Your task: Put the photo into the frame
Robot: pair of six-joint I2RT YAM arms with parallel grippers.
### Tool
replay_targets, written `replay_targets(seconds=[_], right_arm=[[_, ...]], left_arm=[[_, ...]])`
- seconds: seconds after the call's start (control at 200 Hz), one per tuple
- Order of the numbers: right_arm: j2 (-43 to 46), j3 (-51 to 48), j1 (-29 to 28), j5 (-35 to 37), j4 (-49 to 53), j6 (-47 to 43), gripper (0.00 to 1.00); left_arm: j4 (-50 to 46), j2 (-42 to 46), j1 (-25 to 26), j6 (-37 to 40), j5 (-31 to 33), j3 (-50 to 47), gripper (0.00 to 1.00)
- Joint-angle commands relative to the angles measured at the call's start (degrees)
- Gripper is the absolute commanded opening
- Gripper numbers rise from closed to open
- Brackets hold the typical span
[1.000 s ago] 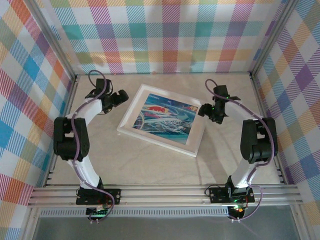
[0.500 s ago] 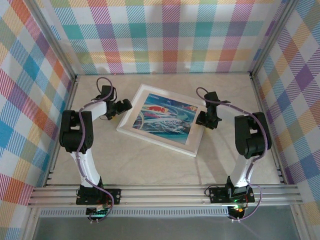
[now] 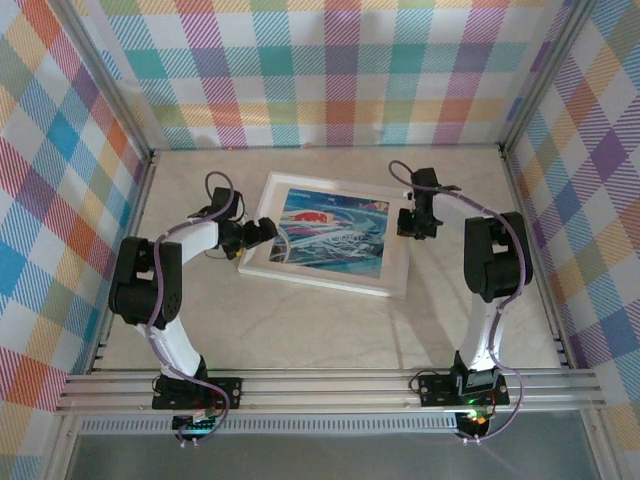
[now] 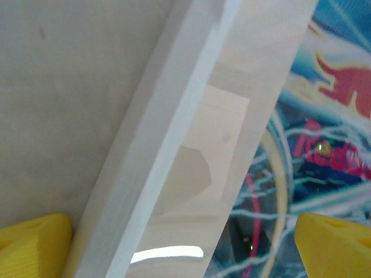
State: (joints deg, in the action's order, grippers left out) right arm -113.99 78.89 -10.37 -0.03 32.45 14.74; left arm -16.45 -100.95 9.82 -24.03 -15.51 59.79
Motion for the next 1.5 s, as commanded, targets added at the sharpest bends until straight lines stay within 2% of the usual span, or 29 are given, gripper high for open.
replay_targets(seconds=[0.0,0.12,0.275,0.37,0.435,0.52,0.575,0.67,0.735,0.805,0.93,1.05,1.095,1.155,1.18,1.255,1.3,1.43,1.495], right_arm=[[-1.7,5.5,-0.6,-2.9,3.4,-6.2,0.25],[-4.4,9.0,-0.3,-2.3,5.5,-7.4,0.27],[-4.2,8.6,-0.2,-2.6,5.5,-5.6,0.29],[-3.1,8.5,0.3,-1.8,4.4,-5.5,0.39],[-2.6,10.4,1.3,-2.2,5.6,-6.0,0.48],[0.7,10.2,2.7,-2.3,5.1,-5.8,0.53],[3.8,8.1,3.9,-2.3,3.4,-5.0,0.61],[9.4,3.2,6.5,-2.4,-0.9,-3.5,0.75],[13.0,-1.8,8.1,-1.3,-5.0,-2.6,0.83],[16.6,-7.8,10.0,-0.9,-10.4,-1.7,0.88],[20.7,-18.6,12.5,0.2,-21.2,-1.7,0.95],[21.4,-27.4,12.6,3.2,-31.9,-3.2,0.99],[21.6,-30.1,12.6,4.0,-35.4,-4.2,0.99],[22.2,-36.0,12.7,4.7,-45.4,-5.8,0.99],[22.7,-36.1,12.7,4.9,-44.7,-6.0,0.99],[24.5,-40.3,12.8,4.9,-53.0,-7.9,0.99],[24.9,-40.9,12.7,4.3,-53.8,-8.3,0.99],[27.8,-46.8,12.2,1.7,-61.9,-10.2,0.99],[29.0,-52.0,10.6,4.7,-71.3,-11.2,0.99]], left_arm=[[-4.4,5.4,2.3,-2.2,-3.3,-2.8,0.97],[-6.5,8.6,3.9,-2.9,-3.1,-4.8,0.97],[-7.8,9.6,4.3,-2.0,-0.4,-5.4,0.98],[-8.5,8.6,4.3,-1.6,-1.8,-4.2,0.98],[-10.8,8.7,4.2,-0.4,-0.4,-2.4,0.98],[-14.7,10.6,3.3,1.6,5.7,0.4,0.99],[-15.6,12.6,1.9,2.0,9.7,1.8,1.0],[-13.3,16.0,-0.7,2.6,16.7,2.3,1.0],[-11.2,17.5,-2.0,3.3,24.0,1.8,1.0],[-8.7,18.0,-3.1,4.7,30.6,0.7,1.0],[-2.8,17.8,-4.3,7.7,37.4,-4.1,1.0],[9.3,18.6,-4.4,9.6,41.7,-12.4,1.0],[13.0,18.7,-4.5,10.0,41.6,-15.2,1.0],[17.7,18.4,-4.5,11.0,40.6,-18.3,1.0],[20.5,18.3,-4.5,11.5,40.1,-19.6,1.0],[29.5,17.8,-4.5,13.8,38.7,-24.0,1.0],[35.6,17.5,-4.4,15.5,37.8,-26.7,0.99],[44.1,17.4,-4.4,19.9,35.7,-29.2,0.98],[47.3,16.3,-4.5,21.5,34.6,-29.7,0.98]])
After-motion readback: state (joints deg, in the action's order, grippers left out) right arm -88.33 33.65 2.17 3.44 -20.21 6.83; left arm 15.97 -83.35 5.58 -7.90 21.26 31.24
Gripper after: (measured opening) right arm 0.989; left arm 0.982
